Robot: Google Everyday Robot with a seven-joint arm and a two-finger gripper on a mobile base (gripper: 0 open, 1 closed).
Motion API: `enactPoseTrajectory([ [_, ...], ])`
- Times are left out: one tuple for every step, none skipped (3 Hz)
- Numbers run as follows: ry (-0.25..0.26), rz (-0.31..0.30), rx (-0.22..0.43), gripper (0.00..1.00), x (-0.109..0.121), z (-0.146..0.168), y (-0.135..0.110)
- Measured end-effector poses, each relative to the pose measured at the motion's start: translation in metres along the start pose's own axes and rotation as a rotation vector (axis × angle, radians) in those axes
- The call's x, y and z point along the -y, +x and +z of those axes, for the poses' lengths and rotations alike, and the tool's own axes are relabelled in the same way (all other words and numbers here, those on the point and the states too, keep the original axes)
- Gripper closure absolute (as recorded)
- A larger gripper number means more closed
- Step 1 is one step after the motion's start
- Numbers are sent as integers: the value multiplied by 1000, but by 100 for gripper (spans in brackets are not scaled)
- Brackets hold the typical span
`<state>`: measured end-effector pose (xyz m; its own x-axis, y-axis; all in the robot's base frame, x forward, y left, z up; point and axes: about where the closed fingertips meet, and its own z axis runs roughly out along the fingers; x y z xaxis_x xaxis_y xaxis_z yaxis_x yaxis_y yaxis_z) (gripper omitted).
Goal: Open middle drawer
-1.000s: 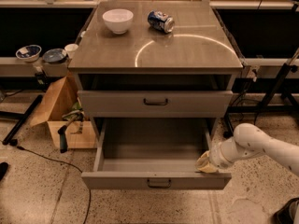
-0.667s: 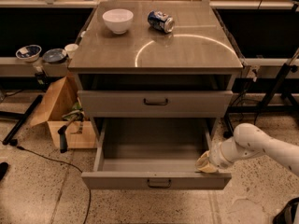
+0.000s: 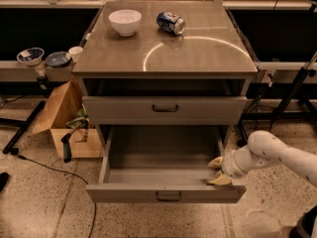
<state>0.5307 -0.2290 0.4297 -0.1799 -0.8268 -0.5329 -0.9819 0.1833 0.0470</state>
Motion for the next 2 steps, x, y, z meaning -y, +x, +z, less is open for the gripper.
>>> enactPoseTrajectory([
  [0,0,0,0,0,0,0],
  [0,0,0,0,0,0,0],
])
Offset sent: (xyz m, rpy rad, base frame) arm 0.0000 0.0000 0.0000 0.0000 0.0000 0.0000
